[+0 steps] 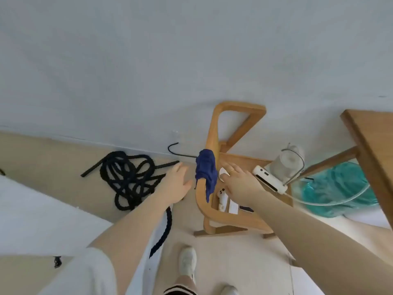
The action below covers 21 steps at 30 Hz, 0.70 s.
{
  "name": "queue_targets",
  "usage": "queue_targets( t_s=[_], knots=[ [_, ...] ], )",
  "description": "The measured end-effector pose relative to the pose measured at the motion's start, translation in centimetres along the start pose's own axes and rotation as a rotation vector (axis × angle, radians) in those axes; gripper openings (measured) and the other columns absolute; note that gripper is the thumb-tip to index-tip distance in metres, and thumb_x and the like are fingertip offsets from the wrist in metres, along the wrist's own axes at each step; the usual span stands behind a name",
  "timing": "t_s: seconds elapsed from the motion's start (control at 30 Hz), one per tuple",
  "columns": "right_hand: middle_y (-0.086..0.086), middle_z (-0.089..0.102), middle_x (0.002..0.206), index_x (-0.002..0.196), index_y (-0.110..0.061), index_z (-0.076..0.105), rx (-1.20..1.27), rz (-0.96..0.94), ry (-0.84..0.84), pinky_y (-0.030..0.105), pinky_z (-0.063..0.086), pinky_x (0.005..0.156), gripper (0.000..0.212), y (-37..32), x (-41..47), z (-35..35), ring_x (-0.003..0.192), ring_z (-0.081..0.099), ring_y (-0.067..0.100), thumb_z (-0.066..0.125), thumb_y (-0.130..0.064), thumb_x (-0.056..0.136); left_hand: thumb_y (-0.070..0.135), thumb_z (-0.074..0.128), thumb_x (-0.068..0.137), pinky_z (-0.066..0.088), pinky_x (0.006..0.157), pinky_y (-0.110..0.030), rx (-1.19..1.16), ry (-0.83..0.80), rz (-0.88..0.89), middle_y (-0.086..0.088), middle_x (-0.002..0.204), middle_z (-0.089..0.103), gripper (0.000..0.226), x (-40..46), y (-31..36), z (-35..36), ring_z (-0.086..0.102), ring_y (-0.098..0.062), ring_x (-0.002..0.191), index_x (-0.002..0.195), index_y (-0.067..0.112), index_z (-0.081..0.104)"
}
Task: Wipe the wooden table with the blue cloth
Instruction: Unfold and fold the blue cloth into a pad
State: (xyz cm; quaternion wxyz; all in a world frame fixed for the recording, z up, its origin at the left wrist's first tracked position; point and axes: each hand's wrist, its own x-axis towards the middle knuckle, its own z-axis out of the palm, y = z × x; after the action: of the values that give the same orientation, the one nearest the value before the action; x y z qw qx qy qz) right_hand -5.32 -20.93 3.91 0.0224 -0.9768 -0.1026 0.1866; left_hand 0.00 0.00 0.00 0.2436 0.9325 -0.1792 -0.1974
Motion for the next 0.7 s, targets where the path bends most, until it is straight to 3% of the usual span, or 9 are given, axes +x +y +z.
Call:
queue_targets(
  t_s=[0.1, 0.23, 0.33, 0.47, 0.53, 0.6, 0.7],
  knots=[
    [0.006, 0.016, 0.155, 0.137, -0.014, 0.038, 0.144, 0.068, -0.113, 0.041, 0.036, 0.104, 0.045, 0.5, 5.3, 1.5, 0.141, 0.016, 0.026, 0.045, -0.025, 0.095, 0.029, 0.044, 0.097, 0.022, 0.114, -0.033, -0.148, -0.058, -0.1, -0.009, 0.153, 0.022, 0.055, 3.9, -1.2, 0.4, 0.025, -0.022, 0.14, 0.145, 0.008, 0.026],
    [0.008, 0.046, 0.127, 0.12, -0.01, 0.048, 0.315, 0.205, -0.201, 0.039, 0.046, 0.089, 0.032, 1.4, 11.8, 3.7, 0.114, 0.046, 0.027, 0.047, -0.025, 0.091, 0.025, 0.044, 0.098, 0.029, 0.11, -0.033, -0.348, -0.212, -0.226, -0.008, 0.151, 0.028, 0.055, 8.9, -1.7, 0.9, 0.032, -0.022, 0.136, 0.146, 0.011, 0.022],
    [0.015, 0.046, 0.127, 0.128, -0.006, 0.042, 0.465, 0.365, -0.242, 0.04, 0.042, 0.092, 0.041, 1.5, 14.4, 4.8, 0.114, 0.047, 0.032, 0.046, -0.028, 0.093, 0.022, 0.041, 0.098, 0.04, 0.085, -0.022, -0.408, -0.309, -0.237, 0.0, 0.131, 0.048, 0.045, 11.6, -1.9, 1.7, 0.048, -0.016, 0.112, 0.142, 0.012, 0.032],
    [0.017, 0.053, 0.117, 0.126, -0.006, 0.036, 0.739, 0.533, -0.186, 0.033, 0.042, 0.079, 0.05, 1.1, 16.0, 6.2, 0.093, 0.051, 0.025, 0.054, -0.035, 0.091, 0.025, 0.041, 0.098, 0.045, 0.093, -0.033, -0.548, -0.444, -0.258, -0.007, 0.129, 0.054, 0.042, 13.8, -2.3, 3.6, 0.054, -0.02, 0.111, 0.139, 0.021, 0.032],
    [0.015, 0.053, 0.113, 0.126, -0.006, 0.036, 0.938, 0.586, -0.163, 0.029, 0.038, 0.077, 0.052, 1.4, 16.1, 6.6, 0.09, 0.046, 0.019, 0.06, -0.032, 0.089, 0.022, 0.044, 0.098, 0.048, 0.086, -0.03, -0.651, -0.473, -0.298, -0.007, 0.12, 0.057, 0.037, 14.2, -2.2, 4.0, 0.056, -0.021, 0.108, 0.134, 0.019, 0.035],
    [0.011, 0.051, 0.104, 0.123, -0.005, 0.04, 1.017, 0.582, -0.169, 0.027, 0.036, 0.076, 0.048, 2.0, 16.1, 6.4, 0.089, 0.046, 0.018, 0.062, -0.029, 0.088, 0.023, 0.05, 0.095, 0.049, 0.083, -0.031, -0.676, -0.454, -0.346, -0.009, 0.11, 0.059, 0.028, 14.6, -1.8, 3.9, 0.057, -0.022, 0.102, 0.121, 0.016, 0.043],
    [0.005, 0.048, 0.097, 0.118, -0.005, 0.048, 0.986, 0.497, -0.209, 0.026, 0.037, 0.073, 0.033, 3.0, 15.7, 4.9, 0.087, 0.046, 0.017, 0.057, -0.024, 0.091, 0.026, 0.054, 0.092, 0.046, 0.081, -0.033, -0.508, -0.403, -0.322, -0.001, 0.085, 0.058, 0.008, 15.6, -0.7, 2.8, 0.057, -0.021, 0.09, 0.091, 0.019, 0.049]
  ],
)
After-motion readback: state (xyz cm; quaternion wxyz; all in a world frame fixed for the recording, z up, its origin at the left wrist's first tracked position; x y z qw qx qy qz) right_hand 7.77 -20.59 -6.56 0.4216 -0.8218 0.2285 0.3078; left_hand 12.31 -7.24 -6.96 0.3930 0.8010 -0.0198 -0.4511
